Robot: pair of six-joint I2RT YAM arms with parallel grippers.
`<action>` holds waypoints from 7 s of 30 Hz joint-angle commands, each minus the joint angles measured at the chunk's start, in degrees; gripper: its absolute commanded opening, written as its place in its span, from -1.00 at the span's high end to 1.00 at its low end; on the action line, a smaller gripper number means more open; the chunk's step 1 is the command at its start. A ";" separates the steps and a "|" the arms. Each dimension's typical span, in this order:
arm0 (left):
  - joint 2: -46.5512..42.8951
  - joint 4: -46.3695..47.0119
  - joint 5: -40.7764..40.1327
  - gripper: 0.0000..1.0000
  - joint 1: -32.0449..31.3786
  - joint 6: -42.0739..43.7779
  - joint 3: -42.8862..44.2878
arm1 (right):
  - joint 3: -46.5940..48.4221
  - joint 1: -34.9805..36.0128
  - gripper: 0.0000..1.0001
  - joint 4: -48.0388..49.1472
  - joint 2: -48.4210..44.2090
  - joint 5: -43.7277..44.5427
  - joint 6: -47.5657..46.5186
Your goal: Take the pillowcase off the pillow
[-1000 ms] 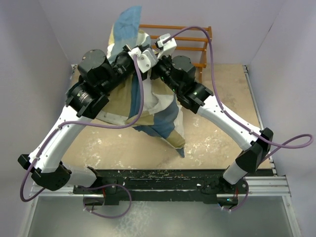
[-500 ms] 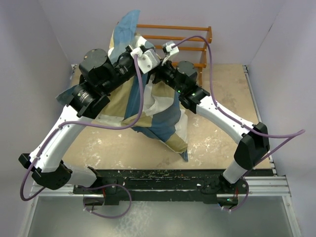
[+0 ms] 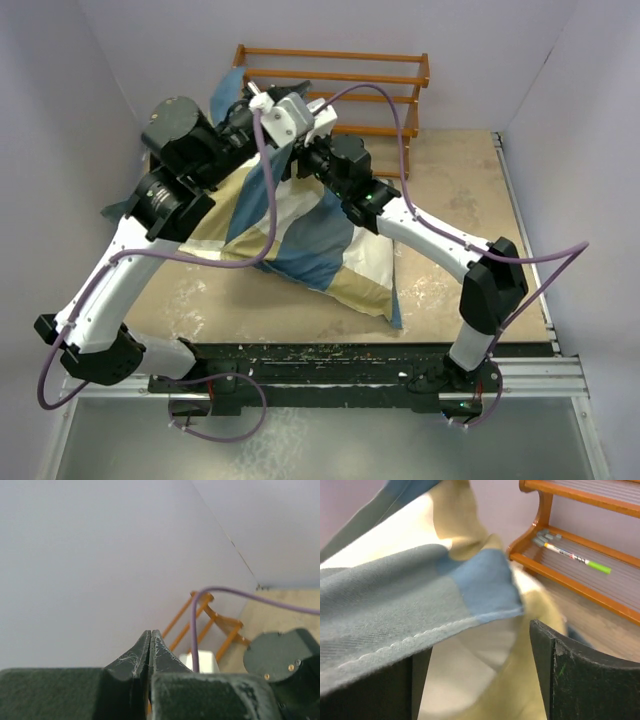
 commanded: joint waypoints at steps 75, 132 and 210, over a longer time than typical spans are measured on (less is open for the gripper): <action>-0.23 5.13 11.99 1.00 11.53 -17.89 3.43 | -15.34 -8.92 -0.90 0.68 -30.27 -7.50 -2.59; 5.17 -5.65 19.21 1.00 3.31 -22.88 17.30 | 4.17 15.35 -0.91 10.93 -5.19 34.00 1.95; -11.67 -15.98 36.89 -0.98 23.15 -22.36 -1.03 | -20.40 4.36 1.00 43.39 -27.57 10.17 6.72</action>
